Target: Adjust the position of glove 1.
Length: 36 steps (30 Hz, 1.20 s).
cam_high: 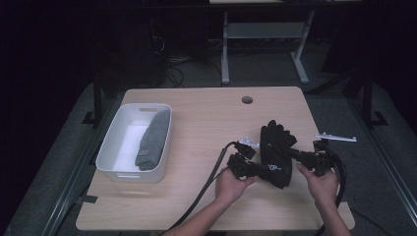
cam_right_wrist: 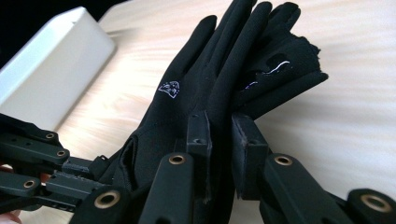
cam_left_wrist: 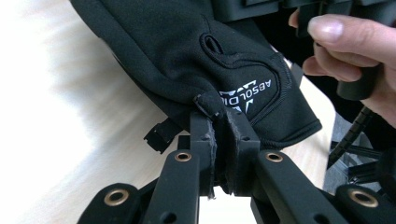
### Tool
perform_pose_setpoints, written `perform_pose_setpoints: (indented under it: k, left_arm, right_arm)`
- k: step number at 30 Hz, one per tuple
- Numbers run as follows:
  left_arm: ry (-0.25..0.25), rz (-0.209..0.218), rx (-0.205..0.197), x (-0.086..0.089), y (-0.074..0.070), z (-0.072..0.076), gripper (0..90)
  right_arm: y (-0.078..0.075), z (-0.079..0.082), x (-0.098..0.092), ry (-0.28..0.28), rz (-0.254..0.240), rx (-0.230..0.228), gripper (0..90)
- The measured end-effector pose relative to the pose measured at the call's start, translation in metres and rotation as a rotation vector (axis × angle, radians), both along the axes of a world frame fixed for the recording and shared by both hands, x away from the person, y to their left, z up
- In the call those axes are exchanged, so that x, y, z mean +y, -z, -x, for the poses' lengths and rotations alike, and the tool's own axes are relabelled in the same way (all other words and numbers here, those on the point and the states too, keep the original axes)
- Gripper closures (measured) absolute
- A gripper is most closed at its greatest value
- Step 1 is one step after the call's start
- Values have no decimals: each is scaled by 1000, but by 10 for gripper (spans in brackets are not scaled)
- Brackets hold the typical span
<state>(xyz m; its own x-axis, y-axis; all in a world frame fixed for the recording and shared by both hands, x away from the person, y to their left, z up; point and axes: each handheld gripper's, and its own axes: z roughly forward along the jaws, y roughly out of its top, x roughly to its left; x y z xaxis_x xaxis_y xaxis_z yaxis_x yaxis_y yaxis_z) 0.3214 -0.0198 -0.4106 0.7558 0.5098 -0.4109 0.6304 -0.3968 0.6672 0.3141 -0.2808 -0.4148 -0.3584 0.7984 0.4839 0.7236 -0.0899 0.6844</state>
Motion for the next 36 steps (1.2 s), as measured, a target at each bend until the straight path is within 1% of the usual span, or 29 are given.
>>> perform_pose_setpoints:
  k: [2,3,7,9,10,12,14,19,21,22,25,27,30,36]
  left_arm:
    - [-4,3,-11,9,-7,-2,827]
    - [-6,-2,-19,14,-11,-3,827]
    - [-16,-2,-41,34,-24,-7,827]
    - [-21,-3,-46,43,-29,-9,827]
    - [-33,2,-49,49,-33,-10,827]
    - [-40,-2,-64,59,-39,-11,827]
    - [-53,2,-70,69,-45,-12,827]
    - [-78,2,-80,95,-56,-17,827]
    - [-84,4,-79,102,-59,-19,827]
    - [-93,3,-83,108,-62,-19,827]
    - [-101,-1,-92,121,-67,-20,826]
    - [-110,-3,-96,128,-70,-21,827]
    - [-122,-2,-99,138,-73,-21,826]
    - [-133,0,-104,156,-80,-21,826]
  right_arm:
    - [-6,-5,8,-9,-7,-11,788]
    - [-9,-7,12,-15,-13,-16,788]
    - [-21,-17,30,-44,-16,-36,788]
    - [-27,-22,39,-59,-27,-46,788]
    - [-29,-24,43,-66,-27,-48,788]
    - [-36,-29,54,-82,-35,-63,788]
    - [-41,-35,64,-99,-32,-74,788]
    - [-53,-47,88,-131,-48,-89,788]
    - [-58,-51,98,-146,-49,-84,787]
    - [-59,-53,101,-150,-47,-92,787]
    - [-64,-59,114,-167,-48,-95,787]
    - [-68,-62,124,-178,-60,-94,787]
    - [-71,-67,134,-191,-60,-90,787]
    - [-77,-73,152,-215,-64,-97,787]
